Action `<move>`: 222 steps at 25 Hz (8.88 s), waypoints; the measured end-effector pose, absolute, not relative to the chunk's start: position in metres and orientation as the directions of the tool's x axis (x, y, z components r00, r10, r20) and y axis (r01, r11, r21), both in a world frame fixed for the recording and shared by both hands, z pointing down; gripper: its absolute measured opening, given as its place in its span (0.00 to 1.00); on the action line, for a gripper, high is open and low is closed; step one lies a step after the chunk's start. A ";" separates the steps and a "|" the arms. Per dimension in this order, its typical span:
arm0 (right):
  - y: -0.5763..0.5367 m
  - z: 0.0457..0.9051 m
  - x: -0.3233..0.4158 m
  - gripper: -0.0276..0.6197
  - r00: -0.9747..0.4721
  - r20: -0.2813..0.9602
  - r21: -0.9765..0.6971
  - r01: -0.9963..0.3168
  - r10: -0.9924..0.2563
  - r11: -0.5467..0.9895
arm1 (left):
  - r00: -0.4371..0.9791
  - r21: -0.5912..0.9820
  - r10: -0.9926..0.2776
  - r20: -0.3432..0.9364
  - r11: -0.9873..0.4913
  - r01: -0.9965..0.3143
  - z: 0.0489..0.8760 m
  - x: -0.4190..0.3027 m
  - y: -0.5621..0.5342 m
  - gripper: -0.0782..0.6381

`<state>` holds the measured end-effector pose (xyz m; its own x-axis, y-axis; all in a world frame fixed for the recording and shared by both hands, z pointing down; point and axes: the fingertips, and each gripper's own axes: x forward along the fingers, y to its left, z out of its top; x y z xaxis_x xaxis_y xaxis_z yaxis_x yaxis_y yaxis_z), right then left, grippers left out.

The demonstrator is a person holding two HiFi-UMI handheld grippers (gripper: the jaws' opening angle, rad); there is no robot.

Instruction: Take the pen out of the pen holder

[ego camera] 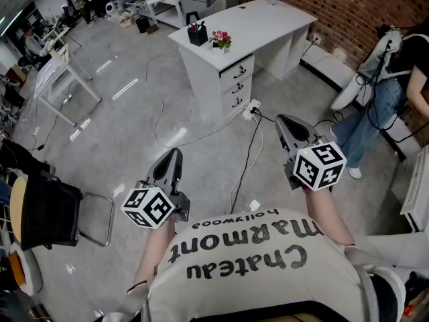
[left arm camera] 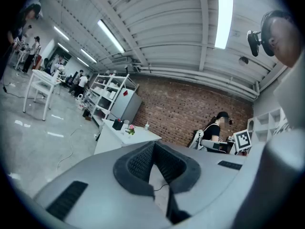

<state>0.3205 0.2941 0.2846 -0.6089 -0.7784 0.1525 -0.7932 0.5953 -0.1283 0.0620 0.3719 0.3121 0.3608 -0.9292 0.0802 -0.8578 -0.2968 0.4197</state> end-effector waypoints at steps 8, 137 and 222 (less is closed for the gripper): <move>0.317 0.282 0.291 0.05 -0.604 0.147 -0.120 -0.797 -0.783 0.592 | 0.372 0.414 -0.926 0.062 -0.315 -0.854 0.308 0.032 0.392 0.11; -0.497 0.461 -0.062 0.23 -0.592 0.454 -0.224 -0.799 -0.666 0.558 | 0.007 0.542 -0.996 0.094 0.045 -0.839 0.380 -0.388 -0.269 0.11; -0.493 0.408 -0.047 0.14 -0.524 0.399 -0.041 -0.830 -0.752 0.556 | 0.018 0.594 -0.997 0.077 0.032 -0.804 0.388 -0.366 -0.237 0.11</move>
<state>-0.0473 -0.4929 0.4077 -0.5242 -0.7522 0.3993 -0.8299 0.5564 -0.0413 -0.3657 -0.2370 0.3880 0.0178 -0.9968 0.0775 -0.8038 0.0318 0.5940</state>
